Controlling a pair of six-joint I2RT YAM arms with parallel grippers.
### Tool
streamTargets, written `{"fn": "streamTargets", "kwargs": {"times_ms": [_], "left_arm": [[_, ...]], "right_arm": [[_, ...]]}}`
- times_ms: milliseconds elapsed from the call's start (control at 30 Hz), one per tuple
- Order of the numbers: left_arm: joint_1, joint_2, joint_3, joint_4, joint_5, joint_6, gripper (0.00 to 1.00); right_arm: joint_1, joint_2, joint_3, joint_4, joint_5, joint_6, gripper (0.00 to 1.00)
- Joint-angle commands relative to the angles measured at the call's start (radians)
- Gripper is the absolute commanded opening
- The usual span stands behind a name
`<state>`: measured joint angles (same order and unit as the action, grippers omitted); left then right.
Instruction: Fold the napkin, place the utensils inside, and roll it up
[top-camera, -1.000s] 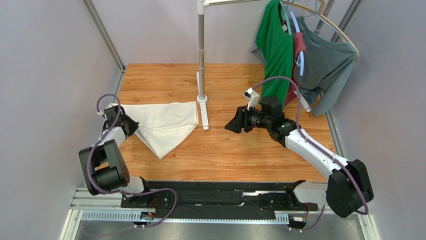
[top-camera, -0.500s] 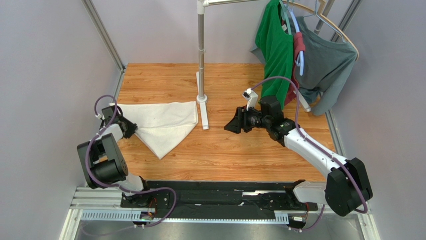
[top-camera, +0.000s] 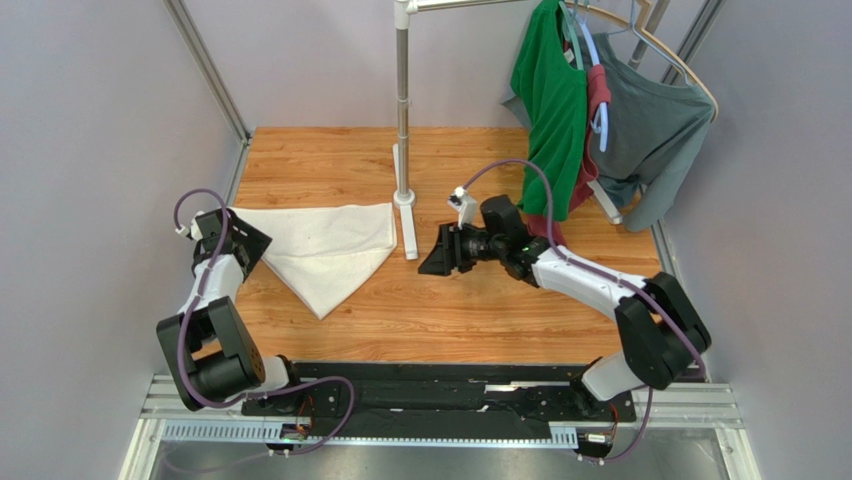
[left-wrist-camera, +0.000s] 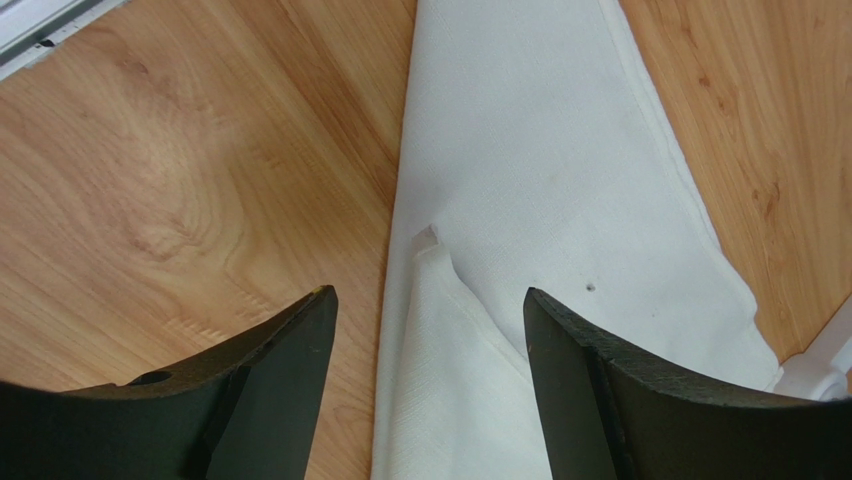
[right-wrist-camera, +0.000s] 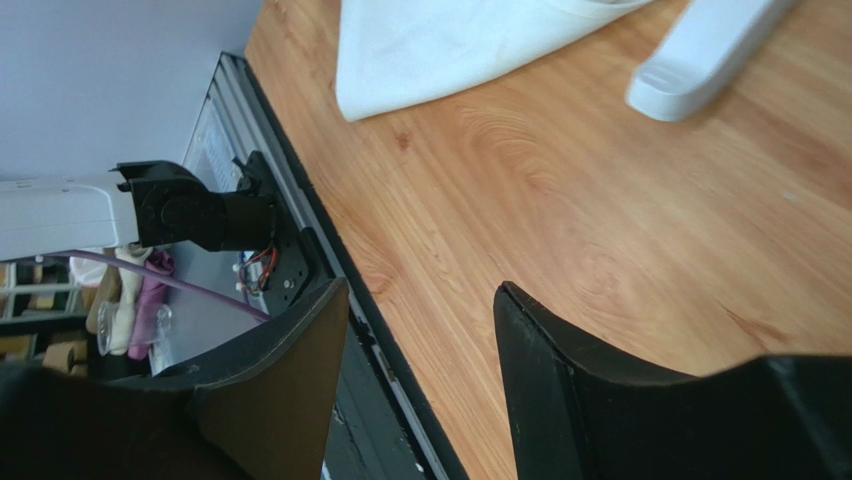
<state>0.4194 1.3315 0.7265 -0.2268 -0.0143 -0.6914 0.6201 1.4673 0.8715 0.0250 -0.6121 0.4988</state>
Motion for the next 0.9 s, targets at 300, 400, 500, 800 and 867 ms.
{"fn": "streamTargets", "kwargs": {"times_ms": [300, 400, 500, 800, 867], "left_arm": [[0.012, 0.026, 0.042, -0.025, -0.026, -0.062, 0.79], [0.012, 0.028, 0.033, -0.005, 0.007, -0.071, 0.79], [0.012, 0.029, 0.031, 0.012, 0.045, -0.077, 0.79], [0.013, 0.018, 0.016, 0.063, 0.112, -0.125, 0.79], [0.013, 0.006, 0.007, 0.079, 0.125, -0.135, 0.79]], "right_arm": [[0.199, 0.466, 0.25, 0.268, 0.087, 0.343, 0.59], [0.231, 0.536, 0.299, 0.294, 0.103, 0.423, 0.58], [0.263, 0.597, 0.313, 0.334, 0.126, 0.5, 0.57], [0.356, 0.691, 0.305, 0.415, 0.334, 0.702, 0.55], [0.359, 0.725, 0.32, 0.418, 0.365, 0.728, 0.54]]}}
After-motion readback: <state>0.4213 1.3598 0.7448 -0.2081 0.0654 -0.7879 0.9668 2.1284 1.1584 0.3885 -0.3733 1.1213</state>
